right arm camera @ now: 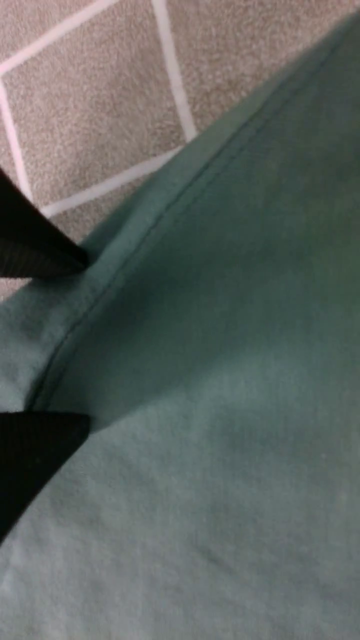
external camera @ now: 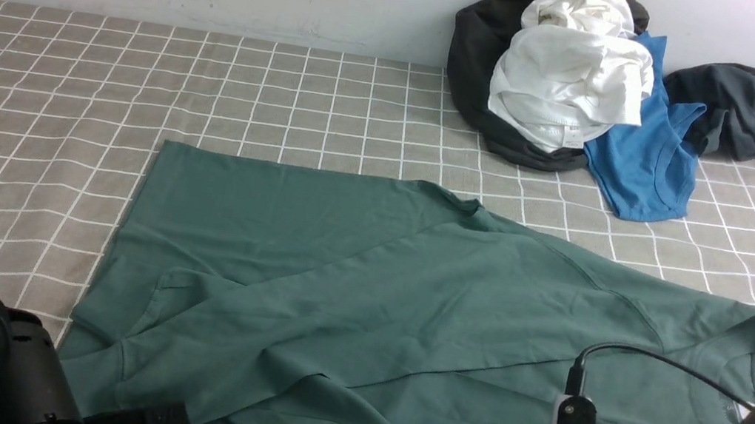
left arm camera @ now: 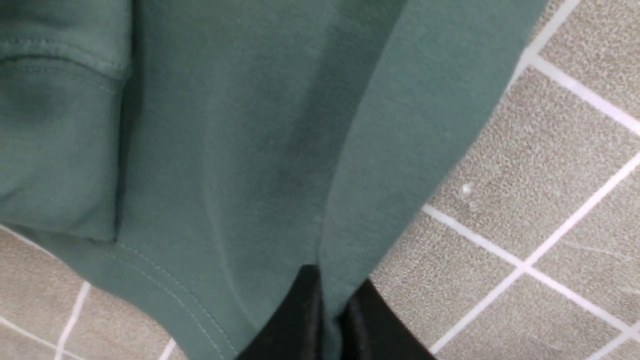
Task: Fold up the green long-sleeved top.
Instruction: Use both arms simultaneously to clamp the lower edge of the clothing fabric, then use both arms to drag the lower edge of the fabric forward and fold it over the upper edge
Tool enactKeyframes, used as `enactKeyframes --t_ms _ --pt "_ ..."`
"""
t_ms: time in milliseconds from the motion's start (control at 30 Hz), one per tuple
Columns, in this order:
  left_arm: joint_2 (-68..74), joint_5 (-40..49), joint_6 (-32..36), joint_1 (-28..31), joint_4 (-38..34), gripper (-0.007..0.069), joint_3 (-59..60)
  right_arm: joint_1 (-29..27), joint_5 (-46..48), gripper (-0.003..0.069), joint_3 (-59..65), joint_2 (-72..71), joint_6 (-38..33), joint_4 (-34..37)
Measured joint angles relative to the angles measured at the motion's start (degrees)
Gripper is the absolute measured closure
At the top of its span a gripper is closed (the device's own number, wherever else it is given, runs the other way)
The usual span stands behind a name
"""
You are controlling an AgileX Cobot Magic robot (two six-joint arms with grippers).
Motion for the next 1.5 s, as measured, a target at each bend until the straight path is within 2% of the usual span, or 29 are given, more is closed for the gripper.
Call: enactKeyframes --t_ms 33,67,100,167,200,300,433,667,800,933,1000,1100,1267,1500 --pt "0.0 0.0 0.0 0.0 0.0 0.0619 0.0 0.1 0.1 0.0386 0.0 -0.3 0.0 0.0" --pt "0.0 0.0 0.0 0.0 0.0 0.0619 0.0 0.1 0.1 0.0393 0.0 -0.3 0.0 0.0" --pt "0.0 -0.1 0.0 0.0 -0.1 0.0619 0.0 0.1 -0.8 0.0455 0.2 -0.8 0.1 -0.4" --pt "0.0 0.0 0.0 0.0 -0.1 0.0619 0.0 0.1 -1.4 0.0497 0.3 -0.9 0.4 -1.1" --pt "0.0 0.0 0.0 0.0 -0.1 0.0619 0.0 0.1 -2.0 0.0572 0.4 -1.4 1.0 -1.5" --pt "0.0 0.0 0.0 0.0 -0.2 0.0619 0.0 0.1 -2.2 0.0643 0.6 -2.8 2.1 -1.7" --pt "0.0 0.3 0.0 0.0 -0.2 0.0619 -0.3 0.1 -0.5 0.0650 -0.5 -4.4 2.4 -1.8" --pt "0.0 7.7 0.1 1.8 1.4 0.0619 -8.0 -1.1 8.4 0.0651 -10.3 -4.9 2.5 -1.4" --pt "0.3 8.9 3.4 7.9 2.9 0.0617 -16.2 -5.2 10.4 0.0651 -19.2 -4.8 1.5 0.2" --pt "3.6 7.2 10.5 17.2 2.2 0.0611 -28.2 -12.5 12.8 0.0651 -29.9 -1.2 -5.1 6.3" --pt "5.3 6.5 12.4 19.2 1.8 0.0611 -31.0 -14.3 13.9 0.0651 -33.0 0.7 -7.1 8.1" --pt "13.2 5.0 18.3 23.6 1.2 0.0611 -42.9 -19.3 18.0 0.0651 -43.7 8.7 -11.5 13.4" --pt "23.3 4.8 20.9 25.9 1.0 0.0611 -54.1 -22.0 21.1 0.0651 -55.5 18.6 -11.8 15.8" --pt "37.0 3.1 21.4 29.7 0.8 0.0611 -67.3 -23.2 22.5 0.0651 -69.0 31.6 -7.0 16.3"
